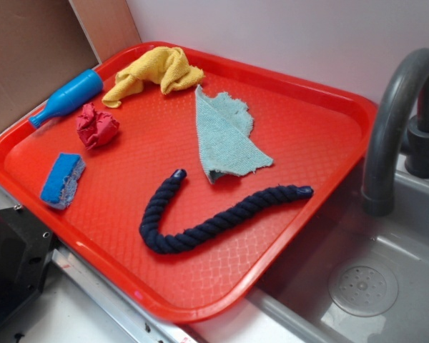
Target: Grab the blue rope.
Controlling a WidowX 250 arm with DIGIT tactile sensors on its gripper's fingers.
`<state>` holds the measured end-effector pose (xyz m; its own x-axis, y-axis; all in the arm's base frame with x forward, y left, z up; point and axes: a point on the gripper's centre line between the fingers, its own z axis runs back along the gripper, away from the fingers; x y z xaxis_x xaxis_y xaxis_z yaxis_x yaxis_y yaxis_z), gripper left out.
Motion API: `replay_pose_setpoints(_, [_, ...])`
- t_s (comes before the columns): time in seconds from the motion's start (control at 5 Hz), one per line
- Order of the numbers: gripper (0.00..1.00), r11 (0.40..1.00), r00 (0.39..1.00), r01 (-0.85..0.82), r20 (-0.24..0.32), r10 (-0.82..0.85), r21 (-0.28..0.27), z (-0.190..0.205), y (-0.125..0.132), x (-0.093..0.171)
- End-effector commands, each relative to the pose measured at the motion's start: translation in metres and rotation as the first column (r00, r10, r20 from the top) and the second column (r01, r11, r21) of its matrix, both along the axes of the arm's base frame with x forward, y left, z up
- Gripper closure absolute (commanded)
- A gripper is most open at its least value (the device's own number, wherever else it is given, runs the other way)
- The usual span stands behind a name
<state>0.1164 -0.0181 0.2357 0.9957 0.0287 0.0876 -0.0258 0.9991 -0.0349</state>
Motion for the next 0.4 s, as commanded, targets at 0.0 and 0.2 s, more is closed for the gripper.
replay_pose_setpoints(0.0, [0.00,1.000,1.000,0.000,0.000,0.000,0.000,0.000,0.000,0.000])
replay_pose_setpoints(0.2, [0.00,0.996,0.994,0.087,0.061,-0.088,0.010,-0.007,-0.026,0.014])
